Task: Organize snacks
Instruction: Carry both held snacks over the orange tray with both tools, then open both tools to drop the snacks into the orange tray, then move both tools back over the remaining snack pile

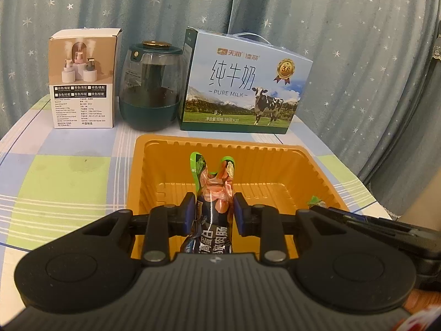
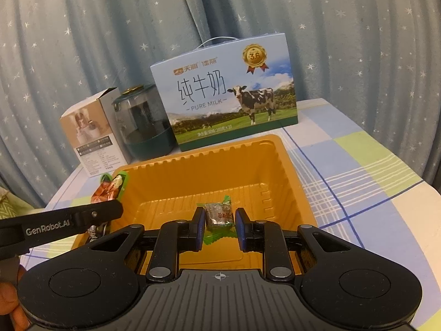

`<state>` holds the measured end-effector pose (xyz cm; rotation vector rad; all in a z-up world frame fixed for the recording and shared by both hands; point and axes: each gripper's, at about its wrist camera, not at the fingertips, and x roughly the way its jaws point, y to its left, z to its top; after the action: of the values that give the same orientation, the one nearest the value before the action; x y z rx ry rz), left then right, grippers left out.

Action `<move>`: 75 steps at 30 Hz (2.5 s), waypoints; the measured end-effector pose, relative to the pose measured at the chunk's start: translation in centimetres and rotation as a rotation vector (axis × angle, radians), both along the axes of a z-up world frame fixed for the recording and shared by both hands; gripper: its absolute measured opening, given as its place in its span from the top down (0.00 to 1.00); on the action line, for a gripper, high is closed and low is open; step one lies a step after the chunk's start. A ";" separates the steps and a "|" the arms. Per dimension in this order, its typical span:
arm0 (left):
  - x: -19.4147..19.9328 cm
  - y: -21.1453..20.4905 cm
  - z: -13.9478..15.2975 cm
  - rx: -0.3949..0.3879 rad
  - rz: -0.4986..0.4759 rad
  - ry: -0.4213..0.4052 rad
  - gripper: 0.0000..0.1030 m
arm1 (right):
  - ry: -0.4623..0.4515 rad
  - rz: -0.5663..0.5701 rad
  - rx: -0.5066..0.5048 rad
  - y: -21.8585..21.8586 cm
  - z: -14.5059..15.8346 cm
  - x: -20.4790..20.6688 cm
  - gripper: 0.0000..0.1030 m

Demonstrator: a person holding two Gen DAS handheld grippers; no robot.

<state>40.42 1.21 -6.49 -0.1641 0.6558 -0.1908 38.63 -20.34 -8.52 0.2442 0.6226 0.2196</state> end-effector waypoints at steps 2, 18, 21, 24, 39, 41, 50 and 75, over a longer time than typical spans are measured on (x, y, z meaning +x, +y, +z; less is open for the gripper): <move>0.0 0.0 -0.1 -0.003 -0.001 -0.002 0.74 | 0.001 -0.002 -0.002 0.0 -0.1 0.1 0.77; -0.5 0.6 0.2 0.015 0.005 -0.006 0.58 | 0.008 0.000 0.006 0.1 0.0 0.1 0.77; -0.7 0.9 0.3 0.016 0.013 -0.008 0.56 | 0.004 0.005 0.014 0.2 0.0 0.1 0.77; -0.8 1.1 0.5 0.017 0.021 -0.010 0.52 | -0.005 0.028 0.049 0.2 0.0 0.2 0.75; -1.4 1.7 1.0 0.035 0.027 -0.025 0.47 | -0.073 -0.048 0.085 -1.4 1.1 -0.6 0.25; -1.6 1.7 1.2 0.042 0.024 -0.027 0.45 | -0.079 -0.052 0.077 -1.5 1.2 -0.7 0.25; -3.0 1.1 2.0 0.083 0.023 -0.048 0.28 | -0.122 -0.108 -0.001 -2.3 1.8 -2.4 0.25; -17.7 2.3 2.2 0.166 0.064 -0.086 0.00 | -0.078 -0.166 -0.039 -6.7 2.3 -16.2 0.25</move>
<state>22.74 3.48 -4.25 -0.0172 0.5775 -0.0809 22.45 -27.08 -6.18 0.2474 0.5256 0.0569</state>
